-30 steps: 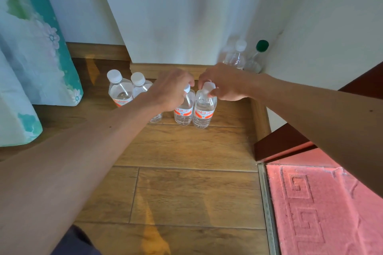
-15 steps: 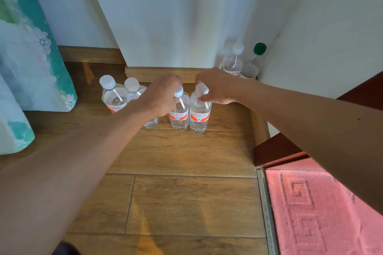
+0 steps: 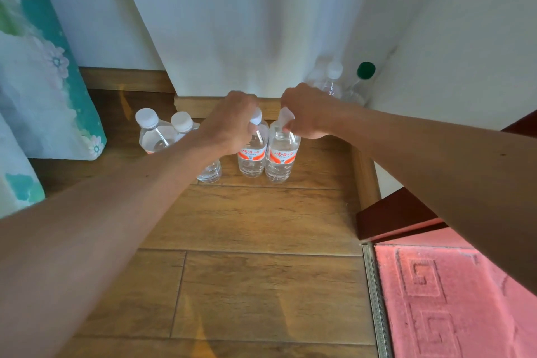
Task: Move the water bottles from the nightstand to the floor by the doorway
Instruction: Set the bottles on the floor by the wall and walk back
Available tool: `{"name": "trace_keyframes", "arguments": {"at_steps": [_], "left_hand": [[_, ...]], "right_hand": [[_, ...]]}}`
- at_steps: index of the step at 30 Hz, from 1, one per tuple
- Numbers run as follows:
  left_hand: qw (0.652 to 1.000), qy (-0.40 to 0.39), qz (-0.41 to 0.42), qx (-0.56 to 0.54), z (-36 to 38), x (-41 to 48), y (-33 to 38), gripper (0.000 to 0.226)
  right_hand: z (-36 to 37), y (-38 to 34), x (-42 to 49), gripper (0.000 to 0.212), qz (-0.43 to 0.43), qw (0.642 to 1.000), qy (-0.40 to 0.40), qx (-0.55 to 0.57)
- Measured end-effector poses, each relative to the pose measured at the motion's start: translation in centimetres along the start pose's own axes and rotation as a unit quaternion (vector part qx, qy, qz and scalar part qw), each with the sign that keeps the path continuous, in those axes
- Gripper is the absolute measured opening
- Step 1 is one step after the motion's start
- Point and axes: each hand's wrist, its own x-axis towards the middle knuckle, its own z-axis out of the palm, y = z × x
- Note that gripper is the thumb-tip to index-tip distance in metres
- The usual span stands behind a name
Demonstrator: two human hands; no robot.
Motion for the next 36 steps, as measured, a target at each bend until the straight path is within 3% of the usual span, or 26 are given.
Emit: {"name": "trace_keyframes", "arguments": {"at_steps": [11,17,27,36], "left_hand": [[0.995,0.083,-0.049,-0.013,1.3,6.7,-0.2,0.024],[0.993,0.105,-0.057,-0.007,1.7,8.6,-0.5,0.028],[0.995,0.103,-0.013,-0.007,2.6,10.2,0.7,0.017],[0.994,0.099,-0.048,-0.013,3.0,11.3,0.8,0.023]], "right_hand": [[-2.1,3.4,4.2,0.041,0.021,0.996,0.086,-0.004],[-2.4,4.6,5.8,0.042,0.022,0.989,0.123,-0.085],[-1.4,6.8,6.8,0.017,0.04,0.985,0.118,-0.123],[-1.0,7.4,7.3,0.018,0.016,0.986,0.12,-0.117]]}}
